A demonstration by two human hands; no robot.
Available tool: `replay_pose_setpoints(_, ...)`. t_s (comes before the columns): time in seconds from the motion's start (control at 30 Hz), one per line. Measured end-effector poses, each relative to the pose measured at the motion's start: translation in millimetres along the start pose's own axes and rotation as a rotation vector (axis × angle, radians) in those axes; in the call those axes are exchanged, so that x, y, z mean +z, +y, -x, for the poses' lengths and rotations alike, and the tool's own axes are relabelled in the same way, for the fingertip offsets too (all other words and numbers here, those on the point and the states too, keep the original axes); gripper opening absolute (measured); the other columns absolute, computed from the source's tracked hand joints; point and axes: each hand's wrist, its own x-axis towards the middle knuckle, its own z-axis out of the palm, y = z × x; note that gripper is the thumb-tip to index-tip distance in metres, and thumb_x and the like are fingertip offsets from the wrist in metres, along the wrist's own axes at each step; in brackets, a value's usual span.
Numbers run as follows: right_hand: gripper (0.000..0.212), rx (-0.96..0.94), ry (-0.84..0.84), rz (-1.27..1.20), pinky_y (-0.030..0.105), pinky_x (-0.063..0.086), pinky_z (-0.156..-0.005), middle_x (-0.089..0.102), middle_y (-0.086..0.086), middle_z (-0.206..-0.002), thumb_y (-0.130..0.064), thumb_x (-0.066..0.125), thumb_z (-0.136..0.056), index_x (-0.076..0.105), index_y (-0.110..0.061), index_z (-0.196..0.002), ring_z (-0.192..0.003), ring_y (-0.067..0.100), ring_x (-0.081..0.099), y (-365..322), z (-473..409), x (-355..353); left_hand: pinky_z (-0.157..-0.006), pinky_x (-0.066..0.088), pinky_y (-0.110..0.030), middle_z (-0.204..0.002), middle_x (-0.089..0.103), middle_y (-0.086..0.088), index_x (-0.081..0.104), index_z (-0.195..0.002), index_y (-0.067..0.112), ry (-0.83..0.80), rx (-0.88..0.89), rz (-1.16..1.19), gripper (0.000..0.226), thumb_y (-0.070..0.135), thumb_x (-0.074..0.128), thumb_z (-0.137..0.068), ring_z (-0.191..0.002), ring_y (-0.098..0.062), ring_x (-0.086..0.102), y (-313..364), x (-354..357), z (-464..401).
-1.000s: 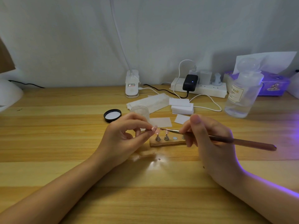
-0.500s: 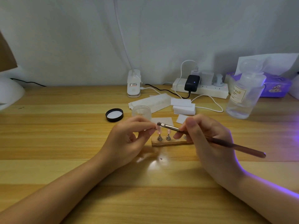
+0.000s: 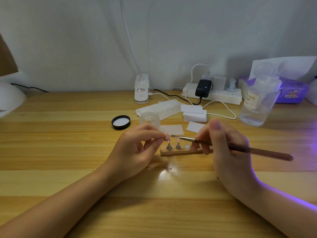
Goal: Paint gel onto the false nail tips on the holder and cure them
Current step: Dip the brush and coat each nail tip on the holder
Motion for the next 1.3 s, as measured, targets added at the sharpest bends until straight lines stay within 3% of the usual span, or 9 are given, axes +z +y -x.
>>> replay_pose_setpoints(0.07, 0.033, -0.001, -0.044, 0.032, 0.014, 0.038, -0.052, 0.064, 0.001, -0.066, -0.031, 0.036, -0.091, 0.059, -0.014, -0.072, -0.051, 0.007, 0.050, 0.7, -0.4, 0.5, -0.038, 0.037, -0.043, -0.084, 0.064, 0.003, 0.065, -0.092, 0.026, -0.003, -0.009, 0.004, 0.021, 0.010, 0.057, -0.082, -0.062, -0.033, 0.056, -0.4, 0.3, -0.1)
replay_pose_setpoints(0.2, 0.037, 0.029, -0.093, 0.034, 0.008, 0.039, -0.059, 0.063, 0.007, -0.062, -0.027, 0.043, -0.096, 0.061, -0.008, -0.071, -0.058, -0.002, 0.055, 0.9, 0.3, 0.5, -0.042, 0.040, -0.044, -0.084, 0.064, 0.004, 0.063, -0.091, 0.030, -0.004, -0.026, 0.012, 0.024, 0.010, 0.057, -0.081, -0.066, -0.027, 0.057, -0.5, -0.1, 0.3)
replay_pose_setpoints(0.37, 0.042, 0.098, 0.034, -0.057, 0.010, 0.039, -0.052, 0.058, 0.015, -0.052, -0.025, 0.036, -0.089, 0.059, -0.011, -0.058, -0.046, 0.001, 0.051, -0.8, 1.5, -0.3, -0.043, 0.041, -0.045, -0.087, 0.065, 0.007, 0.063, -0.092, 0.032, -0.015, -0.042, 0.025, 0.024, 0.011, 0.057, -0.081, -0.066, -0.031, 0.057, 0.1, -0.9, 0.4)
replay_pose_setpoints(0.53, 0.033, 0.018, -0.065, 0.015, 0.008, 0.039, -0.058, 0.063, 0.005, -0.061, -0.018, 0.036, -0.092, 0.060, -0.008, -0.071, -0.057, -0.002, 0.055, 0.6, 0.3, 0.7, -0.044, 0.041, -0.044, -0.085, 0.065, 0.005, 0.063, -0.090, 0.032, -0.013, -0.037, 0.016, 0.024, 0.011, 0.057, -0.081, -0.066, -0.027, 0.057, -0.1, -0.6, 0.4)
replay_pose_setpoints(0.8, 0.040, 0.100, 0.024, -0.035, 0.009, 0.038, -0.052, 0.058, 0.014, -0.055, -0.023, 0.035, -0.091, 0.059, -0.010, -0.060, -0.048, 0.002, 0.052, -2.7, 0.5, 0.9, -0.041, 0.038, -0.043, -0.086, 0.064, 0.016, 0.064, -0.090, 0.032, 0.019, -0.030, 0.003, 0.025, 0.010, 0.057, -0.082, -0.065, -0.020, 0.056, -2.3, 0.0, 0.5)
replay_pose_setpoints(0.9, 0.043, 0.094, 0.051, -0.038, 0.017, 0.036, -0.045, 0.064, 0.007, -0.062, -0.033, 0.035, -0.098, 0.060, -0.010, -0.071, -0.048, 0.020, 0.055, -4.3, -1.1, 1.5, -0.039, 0.036, -0.042, -0.086, 0.063, 0.018, 0.062, -0.089, 0.033, 0.041, -0.005, -0.006, 0.024, 0.011, 0.058, -0.081, -0.065, -0.017, 0.056, -2.0, 0.3, 0.3)
replay_pose_setpoints(1.03, 0.046, 0.100, 0.041, -0.049, 0.014, 0.039, -0.046, 0.066, 0.009, -0.060, -0.048, 0.034, -0.082, 0.061, -0.012, -0.073, -0.041, 0.018, 0.050, -5.8, -1.5, 0.9, -0.037, 0.038, -0.041, -0.085, 0.066, 0.010, 0.065, -0.091, 0.026, 0.047, 0.036, -0.005, 0.017, 0.012, 0.060, -0.081, -0.065, -0.018, 0.058, -1.8, 0.2, 0.2)
replay_pose_setpoints(1.2, 0.022, 0.043, -0.088, 0.207, 0.015, 0.045, -0.060, 0.066, -0.011, -0.080, -0.044, 0.058, -0.079, 0.062, -0.023, -0.086, -0.073, 0.004, 0.060, -3.9, -3.8, -2.0, -0.038, 0.039, -0.039, -0.081, 0.068, -0.001, 0.066, -0.093, 0.017, 0.044, 0.097, 0.002, 0.015, 0.024, 0.059, -0.082, -0.062, -0.021, 0.059, -0.8, 0.5, 0.3)
replay_pose_setpoints(1.3, 0.035, -0.001, -0.168, 0.359, 0.010, 0.043, -0.070, 0.063, -0.014, -0.095, -0.039, 0.074, -0.068, 0.058, -0.027, -0.097, -0.090, -0.001, 0.059, -1.4, -3.6, 0.7, -0.038, 0.039, -0.036, -0.080, 0.069, -0.002, 0.066, -0.095, 0.016, 0.029, 0.122, -0.008, 0.017, 0.022, 0.059, -0.081, -0.061, -0.017, 0.059, -1.2, 0.6, 0.1)
